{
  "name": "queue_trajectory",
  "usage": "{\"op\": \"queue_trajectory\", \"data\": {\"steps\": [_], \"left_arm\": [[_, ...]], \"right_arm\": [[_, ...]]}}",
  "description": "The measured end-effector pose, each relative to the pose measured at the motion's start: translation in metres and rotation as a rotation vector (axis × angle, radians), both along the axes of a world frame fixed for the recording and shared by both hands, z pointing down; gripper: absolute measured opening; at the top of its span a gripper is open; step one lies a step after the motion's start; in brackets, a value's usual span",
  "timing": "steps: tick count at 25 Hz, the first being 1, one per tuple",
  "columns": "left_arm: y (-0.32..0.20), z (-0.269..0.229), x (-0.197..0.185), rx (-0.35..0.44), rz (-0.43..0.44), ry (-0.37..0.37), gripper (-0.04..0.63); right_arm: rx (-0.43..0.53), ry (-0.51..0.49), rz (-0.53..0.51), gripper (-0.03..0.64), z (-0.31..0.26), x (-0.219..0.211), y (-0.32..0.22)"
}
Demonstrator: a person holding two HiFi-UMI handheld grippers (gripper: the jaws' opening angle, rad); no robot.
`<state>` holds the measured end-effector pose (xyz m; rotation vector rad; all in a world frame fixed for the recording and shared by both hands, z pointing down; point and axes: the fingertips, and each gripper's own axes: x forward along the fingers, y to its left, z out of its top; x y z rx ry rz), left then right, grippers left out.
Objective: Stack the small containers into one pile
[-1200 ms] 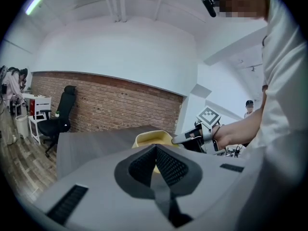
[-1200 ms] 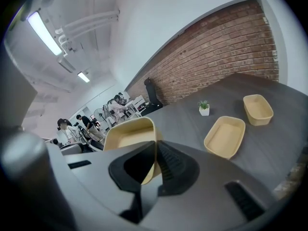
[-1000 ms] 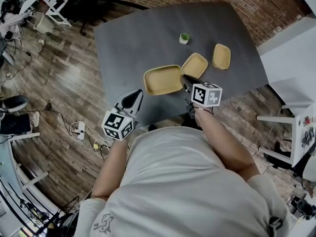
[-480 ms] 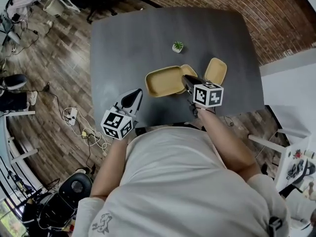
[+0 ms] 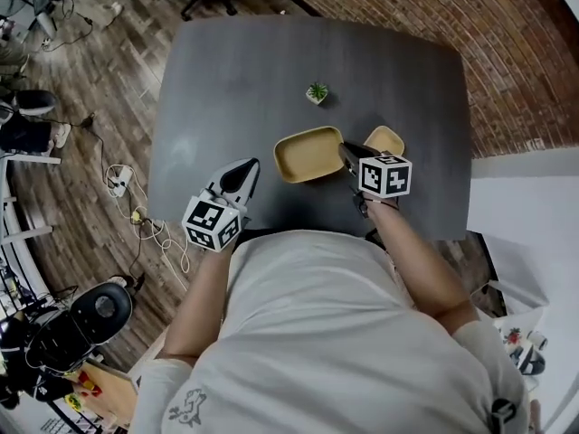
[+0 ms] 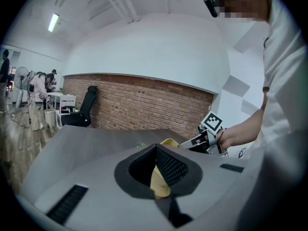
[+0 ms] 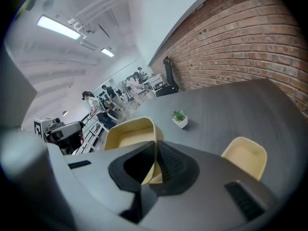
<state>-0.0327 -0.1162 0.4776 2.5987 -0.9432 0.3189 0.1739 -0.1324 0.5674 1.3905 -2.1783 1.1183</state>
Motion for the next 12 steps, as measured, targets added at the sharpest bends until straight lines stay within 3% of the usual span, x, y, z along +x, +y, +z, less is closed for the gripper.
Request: {"op": "queue_trajectory", "data": {"steps": [12], "left_arm": [[0.006,0.032,0.011,-0.084,-0.048,-0.022,0.011]], "right_arm": [[-0.115,0.051,-0.122,0.02,0.045,0.014,-0.008]]}}
